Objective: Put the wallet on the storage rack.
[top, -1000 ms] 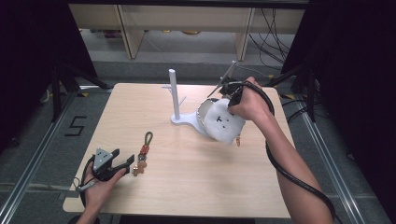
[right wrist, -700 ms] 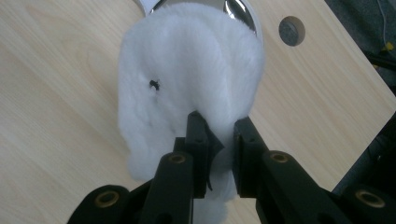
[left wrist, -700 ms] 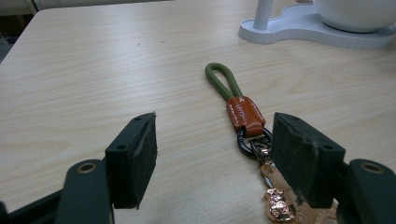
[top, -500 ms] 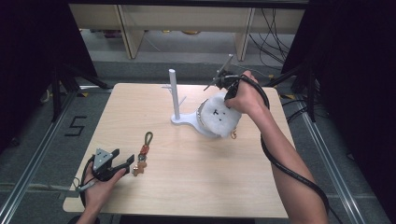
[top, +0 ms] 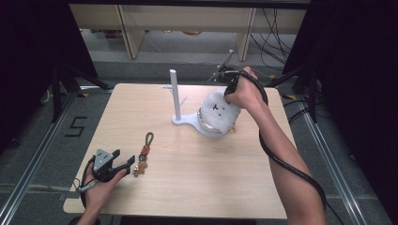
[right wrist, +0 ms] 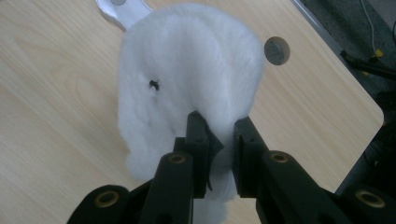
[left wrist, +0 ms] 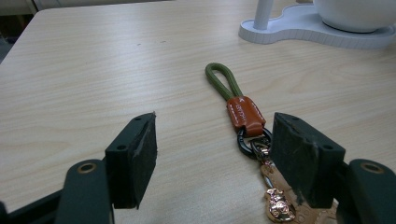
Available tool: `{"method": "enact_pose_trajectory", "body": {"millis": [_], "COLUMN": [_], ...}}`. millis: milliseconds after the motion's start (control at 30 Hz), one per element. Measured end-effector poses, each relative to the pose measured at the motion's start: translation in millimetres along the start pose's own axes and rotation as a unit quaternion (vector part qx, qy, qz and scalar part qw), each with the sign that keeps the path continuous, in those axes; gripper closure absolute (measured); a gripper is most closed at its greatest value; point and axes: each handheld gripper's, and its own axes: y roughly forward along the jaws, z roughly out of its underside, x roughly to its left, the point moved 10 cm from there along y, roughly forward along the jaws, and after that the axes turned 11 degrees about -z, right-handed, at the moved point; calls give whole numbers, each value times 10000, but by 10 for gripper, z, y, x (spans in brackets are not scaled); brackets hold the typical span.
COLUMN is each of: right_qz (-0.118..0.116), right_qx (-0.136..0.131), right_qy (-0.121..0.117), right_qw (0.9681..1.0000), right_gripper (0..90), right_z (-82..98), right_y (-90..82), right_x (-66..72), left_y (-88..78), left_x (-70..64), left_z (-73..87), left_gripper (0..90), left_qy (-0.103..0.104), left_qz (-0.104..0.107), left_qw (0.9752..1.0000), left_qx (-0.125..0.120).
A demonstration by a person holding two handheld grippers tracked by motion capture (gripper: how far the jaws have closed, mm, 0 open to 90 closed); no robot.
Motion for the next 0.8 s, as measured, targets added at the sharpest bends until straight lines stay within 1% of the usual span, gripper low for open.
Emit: {"method": "enact_pose_trajectory", "body": {"millis": [167, 200, 233, 300, 500, 533, 633, 767, 800], "right_qz": [7, 0, -8, -3, 38, 43, 74, 86, 90], "right_qx": [-55, -67, -56, -75, -68, -88, -97, -6, -19], "right_qy": [-18, 24, -7, 24, 51, 90, 101, 74, 111], "right_qw": [10000, 10000, 10000, 10000, 10000, 9999, 9999, 9999, 9999], "right_gripper": [801, 800, 800, 800, 799, 799, 799, 798, 798], "right_z": [-42, -51, -55, -64, -100, -110, -126, -124, -128], "right_y": [26, 35, 41, 51, 133, 158, 219, 285, 303], "right_x": [-25, -23, -27, -26, -77, -84, -123, -162, -161], "left_y": [0, -1, -2, -1, 0, 0, 0, 0, 0], "left_x": [0, -1, -1, 0, -2, -2, -3, -3, -3], "left_z": [0, 0, 0, 0, -3, -3, -3, -3, -3], "left_gripper": [310, 310, 310, 310, 310, 310, 310, 310, 309], "left_qy": [-8, -1, -1, -9, -18, -21, -21, -19, -20], "left_qz": [3, 4, 4, 3, 17, 18, 17, 20, 20], "left_qw": [10000, 10000, 10000, 10000, 10000, 10000, 10000, 10000, 10000], "left_qx": [1, -1, -1, -3, -24, -25, -26, -28, -29]}}
